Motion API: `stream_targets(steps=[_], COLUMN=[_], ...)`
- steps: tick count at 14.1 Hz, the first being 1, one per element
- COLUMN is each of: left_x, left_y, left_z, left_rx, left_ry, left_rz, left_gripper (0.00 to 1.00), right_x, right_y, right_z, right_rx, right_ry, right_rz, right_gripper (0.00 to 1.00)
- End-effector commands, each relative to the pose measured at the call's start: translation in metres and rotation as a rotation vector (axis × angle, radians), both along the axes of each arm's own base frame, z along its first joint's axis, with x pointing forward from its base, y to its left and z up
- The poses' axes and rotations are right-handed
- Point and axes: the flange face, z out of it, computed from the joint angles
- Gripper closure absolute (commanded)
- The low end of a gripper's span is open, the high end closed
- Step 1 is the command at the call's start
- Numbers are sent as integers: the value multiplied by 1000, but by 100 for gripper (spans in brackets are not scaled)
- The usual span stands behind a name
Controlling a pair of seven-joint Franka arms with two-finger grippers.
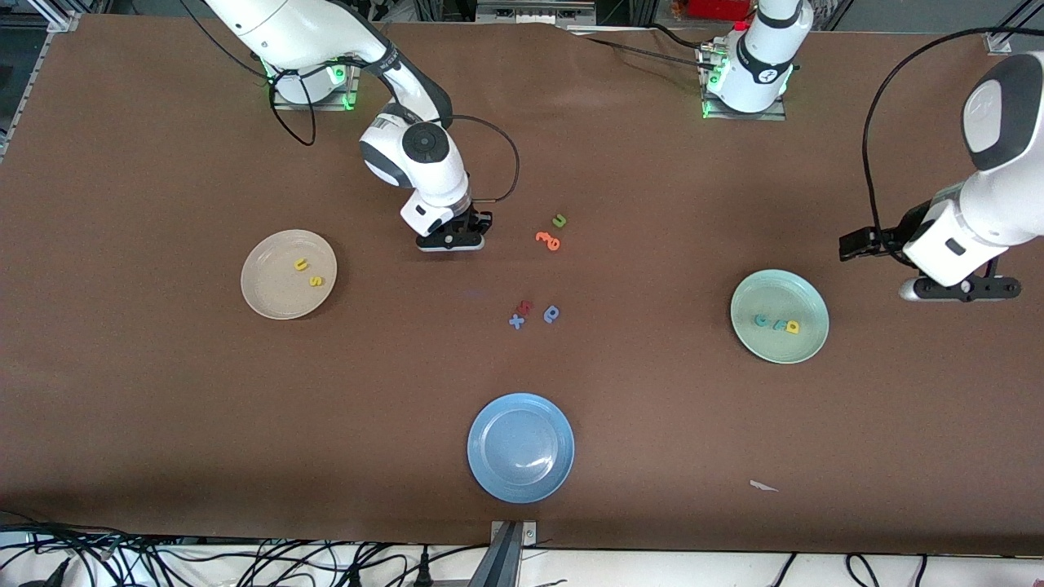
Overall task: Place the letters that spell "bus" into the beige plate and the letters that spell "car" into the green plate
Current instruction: 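Lower the teal a onto the beige plate while the left gripper withdraws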
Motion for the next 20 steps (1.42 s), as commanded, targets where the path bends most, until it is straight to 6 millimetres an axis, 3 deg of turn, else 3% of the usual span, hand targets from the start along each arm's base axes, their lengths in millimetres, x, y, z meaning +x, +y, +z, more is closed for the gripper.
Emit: stream_targets(steps=[1,5,9,15,18,20], left_x=[-10,-16,-15,-14,-13,-9], left_y=[-6,-17,-11,-15,-16,-22], left_z=[26,54,58,66,66,71], left_rx=[-26,-25,-28,-27,-28,-28], left_ry=[9,-39,-45,-55,-58,-68], left_rz=[-15,-33,-36,-33,-34,-47], left_gripper=[0,0,0,0,0,0], right_x=[3,26,53,101,108,110], right_y=[4,-27,-104,-241,-278,-286], right_z=[4,39,65,66,66,65], right_rx=[-3,-87,-154,-192,-205,-204], right_ry=[-23,-60,-70,-20,13,18], right_rz=[5,45,134,327,365,366], right_gripper=[83,84,83,83,83,79])
